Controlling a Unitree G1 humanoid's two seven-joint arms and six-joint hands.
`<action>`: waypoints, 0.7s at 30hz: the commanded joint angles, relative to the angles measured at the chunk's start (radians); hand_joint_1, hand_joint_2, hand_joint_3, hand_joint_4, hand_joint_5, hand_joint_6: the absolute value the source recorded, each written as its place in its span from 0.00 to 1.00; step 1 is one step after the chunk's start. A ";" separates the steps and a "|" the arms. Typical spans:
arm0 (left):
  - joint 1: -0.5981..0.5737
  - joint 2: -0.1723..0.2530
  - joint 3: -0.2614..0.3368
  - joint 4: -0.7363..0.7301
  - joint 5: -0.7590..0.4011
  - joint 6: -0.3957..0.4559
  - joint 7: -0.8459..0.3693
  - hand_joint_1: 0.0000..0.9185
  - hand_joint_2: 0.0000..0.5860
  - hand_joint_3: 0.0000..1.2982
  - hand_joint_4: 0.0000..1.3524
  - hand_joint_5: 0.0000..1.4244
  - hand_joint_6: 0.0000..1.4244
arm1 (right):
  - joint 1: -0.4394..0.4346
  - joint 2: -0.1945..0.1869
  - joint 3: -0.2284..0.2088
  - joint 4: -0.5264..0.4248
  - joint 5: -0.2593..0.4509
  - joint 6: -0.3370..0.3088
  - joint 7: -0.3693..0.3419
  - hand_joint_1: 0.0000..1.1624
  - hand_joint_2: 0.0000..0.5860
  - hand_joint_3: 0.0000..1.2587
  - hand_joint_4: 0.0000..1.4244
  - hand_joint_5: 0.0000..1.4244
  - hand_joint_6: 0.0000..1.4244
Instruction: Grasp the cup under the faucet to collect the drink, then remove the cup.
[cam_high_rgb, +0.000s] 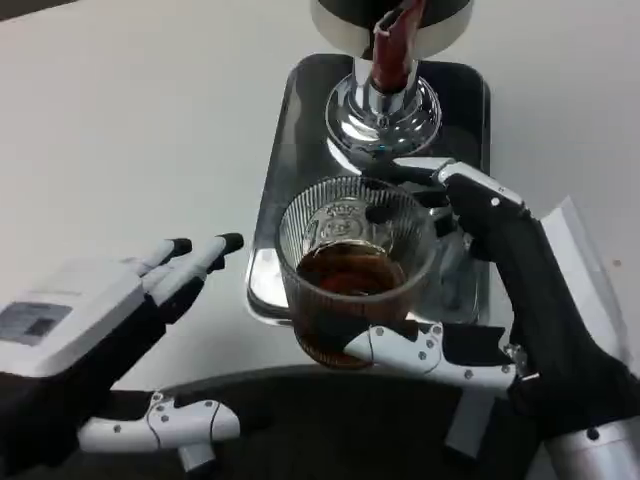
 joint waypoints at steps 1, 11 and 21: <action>0.030 0.002 -0.013 -0.032 0.042 0.043 -0.028 0.00 0.18 0.00 0.00 0.00 0.06 | -0.013 0.018 0.013 -0.028 0.005 -0.036 -0.001 0.83 0.24 0.62 0.59 0.71 0.83; 0.022 0.008 -0.031 -0.041 0.074 0.098 -0.053 0.00 0.18 0.00 0.00 0.00 0.05 | -0.016 0.025 0.018 -0.032 0.008 -0.037 0.010 0.83 0.24 0.62 0.60 0.72 0.83; 0.026 0.003 -0.032 -0.048 0.083 0.116 -0.051 0.00 0.18 0.00 0.00 0.00 0.04 | -0.024 0.033 0.018 -0.039 0.012 -0.037 0.019 0.83 0.24 0.62 0.60 0.72 0.83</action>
